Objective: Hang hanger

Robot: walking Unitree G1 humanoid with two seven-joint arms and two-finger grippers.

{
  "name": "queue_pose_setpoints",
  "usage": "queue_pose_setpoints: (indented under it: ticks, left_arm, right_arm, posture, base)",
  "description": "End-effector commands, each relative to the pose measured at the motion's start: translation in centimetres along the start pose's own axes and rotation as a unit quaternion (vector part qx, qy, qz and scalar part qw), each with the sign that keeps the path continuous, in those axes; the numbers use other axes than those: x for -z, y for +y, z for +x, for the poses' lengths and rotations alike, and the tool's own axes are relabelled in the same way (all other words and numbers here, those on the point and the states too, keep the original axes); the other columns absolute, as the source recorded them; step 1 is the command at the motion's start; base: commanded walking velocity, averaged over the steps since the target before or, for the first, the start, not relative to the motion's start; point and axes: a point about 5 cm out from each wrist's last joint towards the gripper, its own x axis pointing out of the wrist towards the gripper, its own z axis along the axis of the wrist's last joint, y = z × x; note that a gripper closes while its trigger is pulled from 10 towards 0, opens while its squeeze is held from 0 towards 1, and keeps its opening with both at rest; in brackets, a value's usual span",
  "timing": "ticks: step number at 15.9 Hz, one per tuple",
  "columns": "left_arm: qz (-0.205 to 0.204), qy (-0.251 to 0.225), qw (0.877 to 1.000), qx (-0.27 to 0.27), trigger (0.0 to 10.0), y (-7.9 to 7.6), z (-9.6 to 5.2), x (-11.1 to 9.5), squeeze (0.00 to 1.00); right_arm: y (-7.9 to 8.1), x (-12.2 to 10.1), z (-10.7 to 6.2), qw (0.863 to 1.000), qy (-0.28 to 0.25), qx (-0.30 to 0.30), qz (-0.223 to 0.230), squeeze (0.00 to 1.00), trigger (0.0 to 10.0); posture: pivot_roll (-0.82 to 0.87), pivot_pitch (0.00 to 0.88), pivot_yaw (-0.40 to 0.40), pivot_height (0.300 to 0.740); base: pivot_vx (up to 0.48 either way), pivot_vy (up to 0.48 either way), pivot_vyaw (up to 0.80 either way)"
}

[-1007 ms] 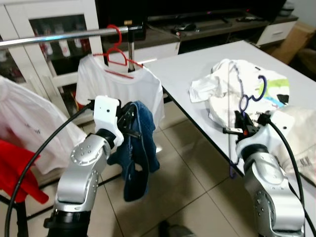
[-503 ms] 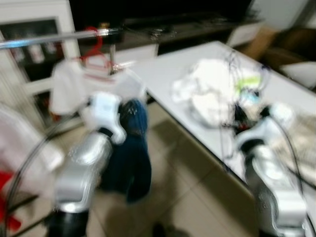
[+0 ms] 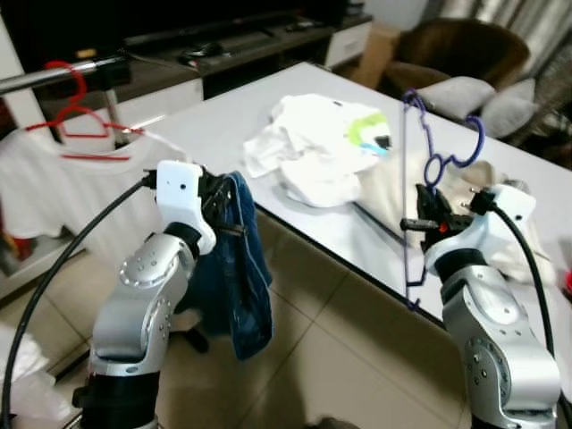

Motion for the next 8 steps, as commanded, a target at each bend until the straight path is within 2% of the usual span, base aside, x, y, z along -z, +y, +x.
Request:
queue_pose_setpoints:
  ticks: [1, 6, 8]
  left_arm:
    - [0.013, -0.028, 0.999, 0.014, 10.0, -1.07, 0.1, -0.87, 0.0]
    - [0.017, -0.026, 0.999, 0.023, 10.0, -1.28, -0.12, -0.73, 0.0]
    - [0.017, -0.026, 0.999, 0.026, 10.0, -1.46, -0.16, -0.68, 0.0]
  right_arm:
    - [-0.73, -0.01, -0.1, 1.0, 0.007, 0.01, -0.006, 0.0, 10.0]
    - [-0.31, 0.17, -0.24, 1.0, 0.016, -0.005, -0.011, 0.0, 10.0]
    - [-0.37, 0.18, -0.36, 1.0, 0.018, -0.007, -0.012, 0.0, 10.0]
  posture:
    - [-0.06, 0.0, -0.085, 0.74]
    - [-0.06, 0.0, -0.091, 0.74]
    - [-0.06, 0.0, -0.093, 0.74]
  base:
    - [0.0, 0.0, -0.78]
    - [0.0, 0.0, -0.78]
    - [0.0, -0.328, -0.79]
